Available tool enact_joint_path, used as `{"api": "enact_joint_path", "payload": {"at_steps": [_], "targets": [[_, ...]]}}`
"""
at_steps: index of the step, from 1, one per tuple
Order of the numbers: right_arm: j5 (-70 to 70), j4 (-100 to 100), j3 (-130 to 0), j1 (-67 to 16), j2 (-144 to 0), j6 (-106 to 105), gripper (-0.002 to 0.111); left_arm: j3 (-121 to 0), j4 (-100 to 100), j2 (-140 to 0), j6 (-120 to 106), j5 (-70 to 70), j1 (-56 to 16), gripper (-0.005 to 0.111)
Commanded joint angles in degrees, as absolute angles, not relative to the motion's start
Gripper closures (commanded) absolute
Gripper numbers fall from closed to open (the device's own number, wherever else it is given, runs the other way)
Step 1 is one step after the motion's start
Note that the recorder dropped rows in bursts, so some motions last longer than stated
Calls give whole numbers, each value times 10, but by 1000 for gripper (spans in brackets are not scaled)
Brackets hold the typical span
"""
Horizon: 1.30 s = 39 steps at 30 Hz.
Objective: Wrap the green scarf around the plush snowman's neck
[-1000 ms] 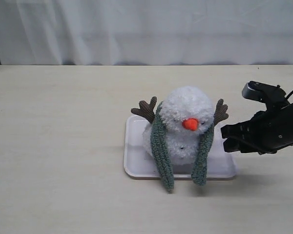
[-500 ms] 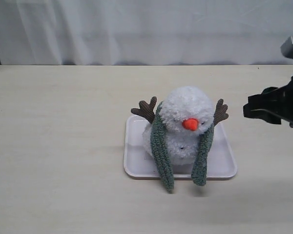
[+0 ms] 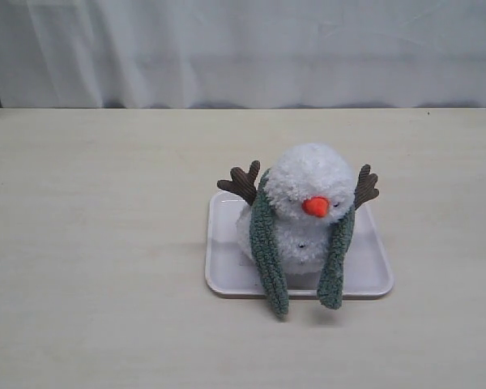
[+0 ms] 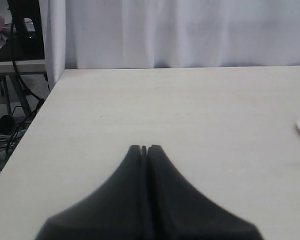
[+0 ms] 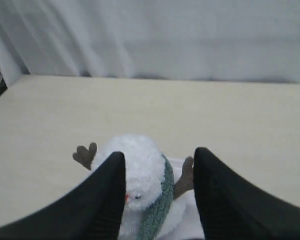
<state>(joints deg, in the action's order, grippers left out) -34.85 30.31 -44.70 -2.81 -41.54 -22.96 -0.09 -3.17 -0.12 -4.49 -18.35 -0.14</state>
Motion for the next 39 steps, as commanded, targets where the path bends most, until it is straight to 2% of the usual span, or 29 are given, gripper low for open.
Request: {"api": "enact_joint_path", "payload": {"at_steps": [1, 13, 24, 39], "targets": [[-331, 300, -446, -28, -343, -229, 66, 0, -31, 0, -42, -176, -5, 107], [-324, 308, -446, -28, -151, -229, 69, 0, -31, 0, -42, -176, -5, 107], [-318, 306, -446, -28, 0, -229, 103, 0, -31, 0, -42, -176, -5, 107], [-330, 311, -459, -28, 0, -227, 104, 0, -31, 0, -42, -176, -5, 107]]}}
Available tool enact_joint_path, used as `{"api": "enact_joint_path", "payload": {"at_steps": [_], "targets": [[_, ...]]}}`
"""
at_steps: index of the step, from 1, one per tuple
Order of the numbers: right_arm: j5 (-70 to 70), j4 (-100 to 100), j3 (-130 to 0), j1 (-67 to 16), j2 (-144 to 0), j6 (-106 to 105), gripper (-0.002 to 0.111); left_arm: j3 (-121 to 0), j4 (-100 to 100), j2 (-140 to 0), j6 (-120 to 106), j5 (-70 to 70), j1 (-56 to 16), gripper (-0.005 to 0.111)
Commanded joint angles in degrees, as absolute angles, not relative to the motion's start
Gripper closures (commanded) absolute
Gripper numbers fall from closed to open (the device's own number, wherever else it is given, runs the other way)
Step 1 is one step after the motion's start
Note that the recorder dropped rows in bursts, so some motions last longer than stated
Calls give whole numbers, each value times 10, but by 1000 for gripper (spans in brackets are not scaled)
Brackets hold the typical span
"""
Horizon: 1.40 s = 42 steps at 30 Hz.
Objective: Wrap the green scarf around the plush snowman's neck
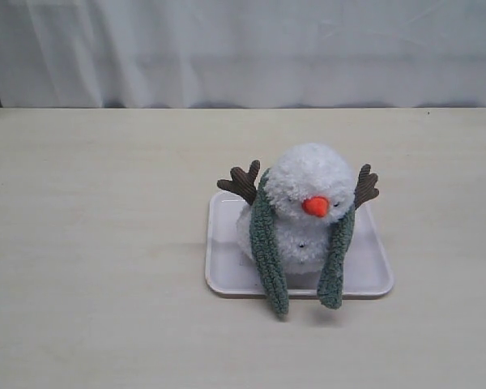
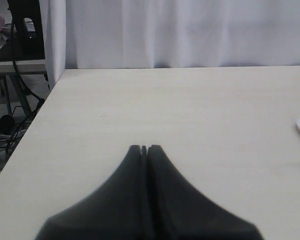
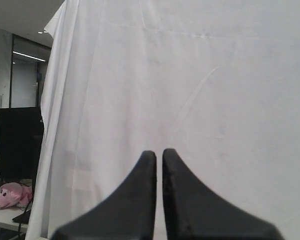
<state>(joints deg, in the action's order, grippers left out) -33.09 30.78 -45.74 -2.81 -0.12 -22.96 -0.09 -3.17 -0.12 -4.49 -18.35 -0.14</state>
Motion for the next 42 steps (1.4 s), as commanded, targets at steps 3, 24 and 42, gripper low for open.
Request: {"api": "enact_joint_path", "payload": {"at_steps": [3, 24, 42], "targets": [[-330, 311, -459, -28, 0, -227, 104, 0, -31, 0, -42, -176, -5, 107], [-328, 235, -415, -27, 0, -206, 104, 0, -31, 0, -42, -176, -5, 107], [-136, -26, -238, 2, 0, 22, 104, 0, -31, 0, -42, -176, -5, 107]]}}
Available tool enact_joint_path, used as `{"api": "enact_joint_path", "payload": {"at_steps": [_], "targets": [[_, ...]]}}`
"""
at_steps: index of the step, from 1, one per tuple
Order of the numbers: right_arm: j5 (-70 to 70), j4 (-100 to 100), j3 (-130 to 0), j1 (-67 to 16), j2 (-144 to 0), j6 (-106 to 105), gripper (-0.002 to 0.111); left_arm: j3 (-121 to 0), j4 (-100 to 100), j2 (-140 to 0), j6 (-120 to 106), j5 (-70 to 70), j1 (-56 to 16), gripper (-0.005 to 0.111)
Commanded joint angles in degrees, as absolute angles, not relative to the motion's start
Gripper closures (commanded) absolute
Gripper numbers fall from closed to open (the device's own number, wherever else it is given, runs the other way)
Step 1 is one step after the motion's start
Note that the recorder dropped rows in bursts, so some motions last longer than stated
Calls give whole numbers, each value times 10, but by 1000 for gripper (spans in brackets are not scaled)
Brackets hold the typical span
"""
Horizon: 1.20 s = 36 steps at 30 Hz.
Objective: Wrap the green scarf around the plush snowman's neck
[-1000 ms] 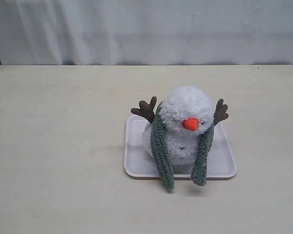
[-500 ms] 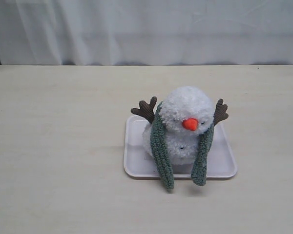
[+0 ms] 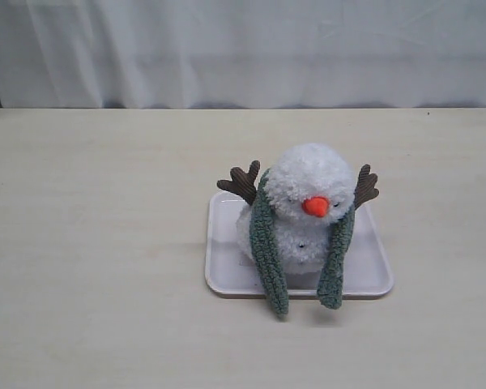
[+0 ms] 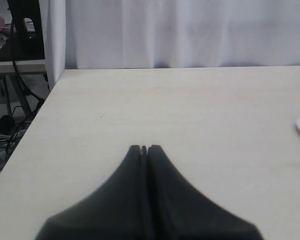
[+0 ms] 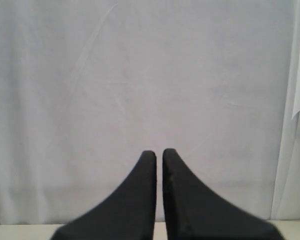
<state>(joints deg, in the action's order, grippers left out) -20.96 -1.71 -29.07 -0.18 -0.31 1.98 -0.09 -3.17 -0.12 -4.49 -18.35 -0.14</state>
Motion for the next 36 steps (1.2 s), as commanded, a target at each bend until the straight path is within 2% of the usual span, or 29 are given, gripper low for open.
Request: {"api": "enact_joint_path", "payload": {"at_steps": [1, 11, 20, 36], "targets": [[-125, -27, -225, 2, 0, 22, 104, 0, -31, 0, -42, -176, -5, 107], [-70, -60, -80, 2, 0, 24, 104, 0, -31, 0, -42, -176, -5, 107], [-58, -60, -5, 2, 0, 24, 104, 0, -31, 0, -42, -176, -5, 107], [-128, -49, 0, 2, 0, 28, 104, 0, -31, 0, -42, -176, -5, 107]]}}
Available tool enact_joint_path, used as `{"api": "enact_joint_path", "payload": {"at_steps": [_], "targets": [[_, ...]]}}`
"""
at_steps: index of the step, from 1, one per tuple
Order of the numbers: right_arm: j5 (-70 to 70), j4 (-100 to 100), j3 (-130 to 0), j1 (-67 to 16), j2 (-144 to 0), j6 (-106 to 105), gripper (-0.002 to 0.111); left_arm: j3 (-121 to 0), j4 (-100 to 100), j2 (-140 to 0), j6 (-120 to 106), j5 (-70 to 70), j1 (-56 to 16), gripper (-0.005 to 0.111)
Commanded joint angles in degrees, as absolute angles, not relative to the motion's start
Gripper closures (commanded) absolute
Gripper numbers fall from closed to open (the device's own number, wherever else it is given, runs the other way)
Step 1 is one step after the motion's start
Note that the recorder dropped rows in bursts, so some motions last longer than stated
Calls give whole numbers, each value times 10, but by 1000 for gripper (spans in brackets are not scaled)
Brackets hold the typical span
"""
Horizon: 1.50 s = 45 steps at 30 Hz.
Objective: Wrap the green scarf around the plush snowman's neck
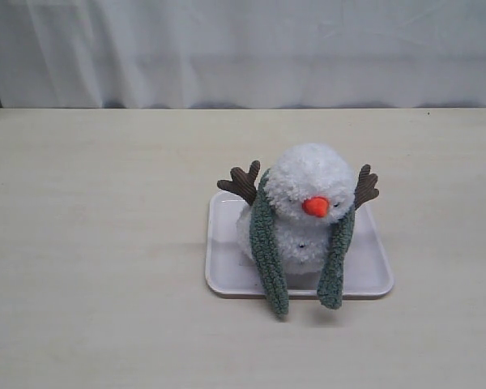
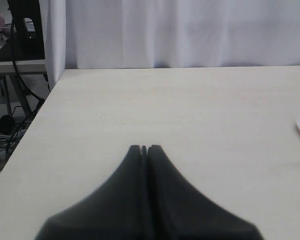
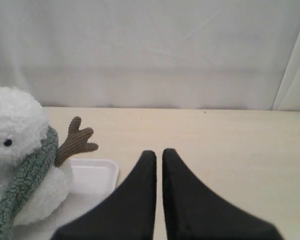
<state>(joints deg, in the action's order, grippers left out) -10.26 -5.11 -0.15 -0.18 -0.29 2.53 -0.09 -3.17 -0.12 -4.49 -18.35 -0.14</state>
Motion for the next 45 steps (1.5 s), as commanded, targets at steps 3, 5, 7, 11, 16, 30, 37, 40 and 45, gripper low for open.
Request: {"api": "enact_joint_path", "payload": {"at_steps": [3, 5, 7, 11, 16, 30, 37, 40, 45], "targets": [[-147, -47, 0, 2, 0, 28, 104, 0, -31, 0, -42, -176, -5, 107], [-168, -47, 0, 2, 0, 28, 104, 0, -31, 0, -42, -176, -5, 107], [-184, -47, 0, 2, 0, 29, 104, 0, -31, 0, -42, -176, -5, 107], [-195, -47, 0, 2, 0, 41, 104, 0, -31, 0, -42, -176, -5, 107], [-197, -47, 0, 2, 0, 50, 104, 0, -31, 0, -42, -176, -5, 107], [-199, -47, 0, 2, 0, 49, 104, 0, -31, 0, -42, -176, -5, 107], [-199, -47, 0, 2, 0, 49, 104, 0, -31, 0, -42, -176, -5, 107], [-199, -47, 0, 2, 0, 49, 104, 0, -31, 0, -42, -176, -5, 107], [-199, -47, 0, 2, 0, 49, 104, 0, -31, 0, -42, -176, -5, 107]]}}
